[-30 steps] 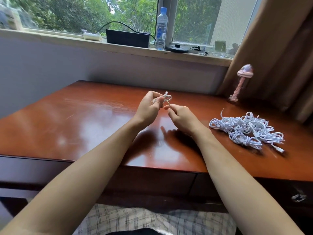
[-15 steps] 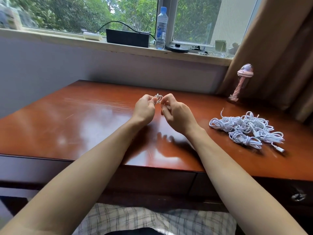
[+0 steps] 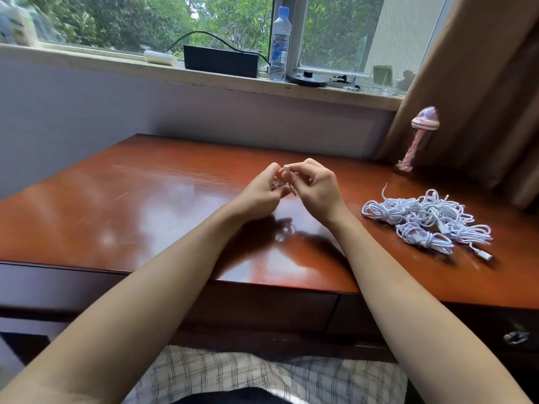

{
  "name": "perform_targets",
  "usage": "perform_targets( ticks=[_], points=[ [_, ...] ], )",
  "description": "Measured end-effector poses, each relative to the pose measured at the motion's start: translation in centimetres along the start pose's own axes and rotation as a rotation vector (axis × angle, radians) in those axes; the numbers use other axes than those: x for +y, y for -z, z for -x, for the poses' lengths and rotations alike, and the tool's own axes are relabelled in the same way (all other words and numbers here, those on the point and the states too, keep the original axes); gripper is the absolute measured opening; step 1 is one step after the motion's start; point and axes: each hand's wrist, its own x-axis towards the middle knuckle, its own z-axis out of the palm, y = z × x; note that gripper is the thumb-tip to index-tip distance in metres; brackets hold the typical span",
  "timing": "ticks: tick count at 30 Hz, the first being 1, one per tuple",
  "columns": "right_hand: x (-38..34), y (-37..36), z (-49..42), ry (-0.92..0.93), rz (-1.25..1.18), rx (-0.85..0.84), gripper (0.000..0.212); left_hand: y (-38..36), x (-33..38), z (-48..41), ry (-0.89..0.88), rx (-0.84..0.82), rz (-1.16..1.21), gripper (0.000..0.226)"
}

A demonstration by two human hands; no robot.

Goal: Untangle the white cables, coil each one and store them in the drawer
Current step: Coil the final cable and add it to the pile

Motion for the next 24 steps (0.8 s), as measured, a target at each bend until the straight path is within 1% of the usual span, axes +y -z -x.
perform_targets(
  ticks=[2,4,6,9,13,15,18,21,24],
  points=[
    [0.0,0.3,-0.1,-0.103,-0.1,0.011,0.009,-0.1,0.7,0.3,0.032,-0.061,0.108,0.024],
    [0.0,0.6,-0.2,-0.201,-0.214,0.021,0.005,-0.1,1.0,0.6,0.059,-0.09,0.15,0.023],
    [-0.3,0.9,-0.3,-0.262,-0.302,0.025,0.005,-0.1,1.0,0.7,0.064,-0.085,0.147,0.029],
    [-0.5,1.0,-0.3,-0.36,-0.416,0.002,0.003,-0.3,0.6,0.7,0.007,-0.054,0.166,0.038],
    [-0.6,1.1,-0.6,-0.512,-0.606,0.0,0.004,-0.4,0.8,0.7,0.001,-0.039,0.167,0.035],
    [-0.7,1.4,-0.7,-0.577,-0.696,-0.001,0.006,-0.3,0.9,0.7,0.007,-0.043,0.163,0.029],
    [-0.9,1.8,-0.8,-0.633,-0.792,-0.041,0.015,-0.2,1.0,0.6,0.04,-0.054,0.183,0.019],
    [-0.7,1.9,-0.8,-0.678,-0.83,-0.046,0.012,-0.2,1.4,0.6,0.059,-0.049,0.238,0.016],
    [-0.7,1.9,-0.9,-0.72,-0.898,-0.059,0.01,-0.3,1.9,0.6,0.075,-0.029,0.349,0.018]
  ],
)
